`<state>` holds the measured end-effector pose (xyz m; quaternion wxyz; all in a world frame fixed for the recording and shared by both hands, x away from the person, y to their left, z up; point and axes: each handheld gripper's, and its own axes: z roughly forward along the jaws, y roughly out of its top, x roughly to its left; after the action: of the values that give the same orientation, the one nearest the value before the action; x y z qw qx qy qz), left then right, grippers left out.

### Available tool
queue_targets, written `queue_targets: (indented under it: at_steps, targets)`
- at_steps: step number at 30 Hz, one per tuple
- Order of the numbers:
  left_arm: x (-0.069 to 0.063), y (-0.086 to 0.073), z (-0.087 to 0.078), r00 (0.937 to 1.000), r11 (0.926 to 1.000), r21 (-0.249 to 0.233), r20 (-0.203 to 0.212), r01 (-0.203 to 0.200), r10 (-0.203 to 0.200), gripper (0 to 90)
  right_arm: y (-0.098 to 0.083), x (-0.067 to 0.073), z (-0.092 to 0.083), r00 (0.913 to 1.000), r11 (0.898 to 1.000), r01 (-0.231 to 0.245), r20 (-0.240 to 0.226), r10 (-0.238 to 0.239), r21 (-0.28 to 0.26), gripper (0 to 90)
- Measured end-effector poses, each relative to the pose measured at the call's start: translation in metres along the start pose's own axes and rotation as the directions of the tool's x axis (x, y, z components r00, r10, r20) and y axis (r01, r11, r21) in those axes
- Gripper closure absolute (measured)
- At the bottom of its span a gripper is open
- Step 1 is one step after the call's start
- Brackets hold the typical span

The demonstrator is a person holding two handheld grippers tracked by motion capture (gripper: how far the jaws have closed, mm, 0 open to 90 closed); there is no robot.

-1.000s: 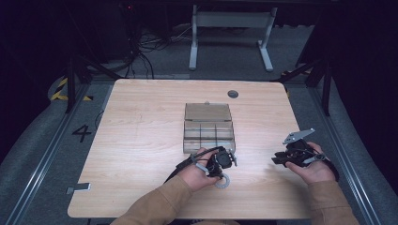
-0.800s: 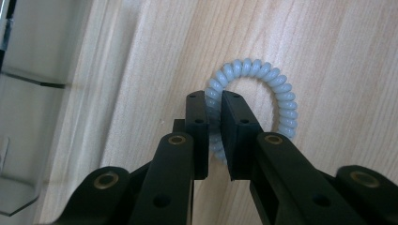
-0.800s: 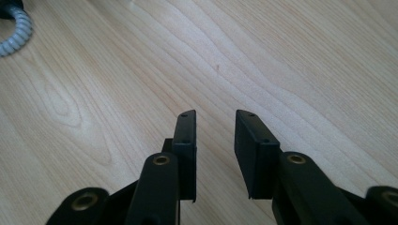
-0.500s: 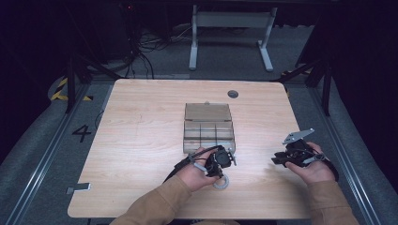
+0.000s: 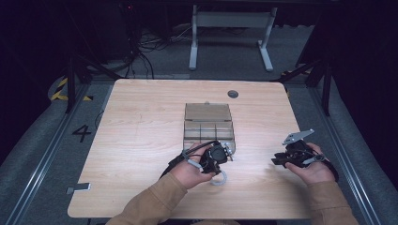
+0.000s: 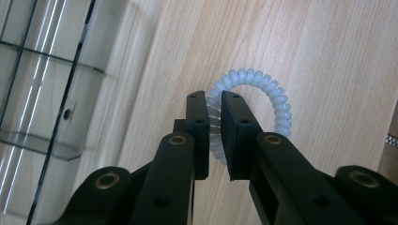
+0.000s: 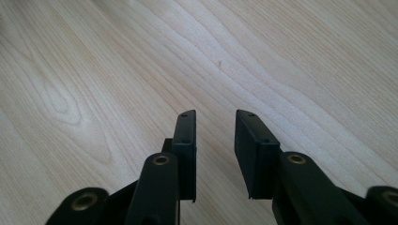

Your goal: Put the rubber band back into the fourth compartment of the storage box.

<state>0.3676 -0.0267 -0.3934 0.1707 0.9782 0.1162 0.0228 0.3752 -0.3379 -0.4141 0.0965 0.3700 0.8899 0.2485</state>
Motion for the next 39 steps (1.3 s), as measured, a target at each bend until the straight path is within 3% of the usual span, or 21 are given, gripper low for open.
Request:
queue_targets:
  at_steps: [20,39]
  targets:
    - [0.013,-0.016,-0.029,0.9972,0.9959,-0.053,-0.013,0.073,-0.074,82.3,-0.001,0.002,0.001,1.0000,1.000,0.004,0.000,-0.004,0.001,70.1]
    - [0.032,-0.028,-0.052,0.9939,0.9931,-0.064,-0.044,0.098,-0.101,82.3,-0.007,0.002,-0.001,0.9999,1.000,-0.004,0.016,0.004,0.002,70.2]
